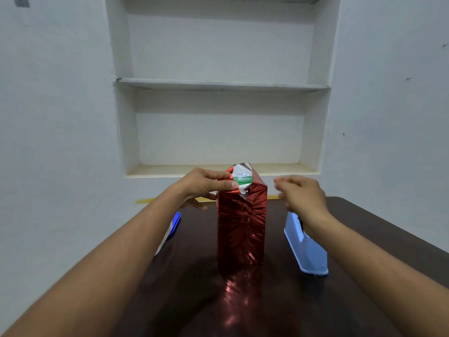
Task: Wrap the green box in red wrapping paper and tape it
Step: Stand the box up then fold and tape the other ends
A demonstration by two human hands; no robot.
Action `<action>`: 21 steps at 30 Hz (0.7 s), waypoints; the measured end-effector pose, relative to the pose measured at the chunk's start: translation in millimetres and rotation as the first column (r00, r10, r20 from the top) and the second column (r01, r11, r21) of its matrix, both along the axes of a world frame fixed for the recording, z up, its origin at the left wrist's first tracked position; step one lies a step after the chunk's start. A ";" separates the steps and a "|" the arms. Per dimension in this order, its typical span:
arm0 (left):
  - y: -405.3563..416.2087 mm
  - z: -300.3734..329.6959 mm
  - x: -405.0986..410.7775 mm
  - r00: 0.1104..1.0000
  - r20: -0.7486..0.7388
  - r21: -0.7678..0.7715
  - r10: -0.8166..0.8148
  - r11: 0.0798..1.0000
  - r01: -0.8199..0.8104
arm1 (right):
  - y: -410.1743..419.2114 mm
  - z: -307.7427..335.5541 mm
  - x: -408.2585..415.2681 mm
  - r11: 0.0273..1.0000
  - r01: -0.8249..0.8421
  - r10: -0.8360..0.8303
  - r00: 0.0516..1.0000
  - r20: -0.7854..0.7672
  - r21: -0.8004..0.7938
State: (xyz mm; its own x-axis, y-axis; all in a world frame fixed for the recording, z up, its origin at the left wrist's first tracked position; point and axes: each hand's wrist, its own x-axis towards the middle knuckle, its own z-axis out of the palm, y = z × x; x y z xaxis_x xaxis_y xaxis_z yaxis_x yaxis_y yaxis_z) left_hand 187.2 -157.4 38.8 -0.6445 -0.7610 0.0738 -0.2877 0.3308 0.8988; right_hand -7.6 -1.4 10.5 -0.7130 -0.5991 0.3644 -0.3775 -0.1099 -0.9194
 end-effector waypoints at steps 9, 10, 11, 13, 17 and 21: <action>3.9 -9.9 -1.2 0.998 -0.067 -0.012 0.008 1.000 -0.009 | 38.4 -38.0 -55.3 0.712 0.277 -0.170 0.959 -0.225 0.645; 4.6 -11.2 -2.6 0.997 -0.077 -0.008 0.011 1.000 -0.011 | 40.7 -37.4 -54.8 0.725 0.186 -0.183 0.980 -0.075 0.663; 4.6 -11.6 -2.8 0.996 -0.087 -0.006 0.016 1.000 -0.017 | 41.1 -36.8 -54.1 0.751 0.081 -0.189 0.977 0.097 0.655; 4.6 -13.3 -3.7 0.995 -0.102 0.000 0.019 1.000 -0.019 | 41.4 -37.8 -55.8 0.781 -0.074 -0.180 0.924 0.338 0.620; 3.3 -13.7 -3.4 0.994 -0.112 0.004 0.020 1.000 -0.019 | 30.9 -36.7 -66.2 0.810 -0.160 -0.156 0.868 0.470 0.564; 2.5 -14.7 -4.0 0.993 -0.115 0.009 0.022 1.000 -0.021 | 32.1 -32.7 -67.5 0.891 -0.163 -0.122 0.815 0.567 0.425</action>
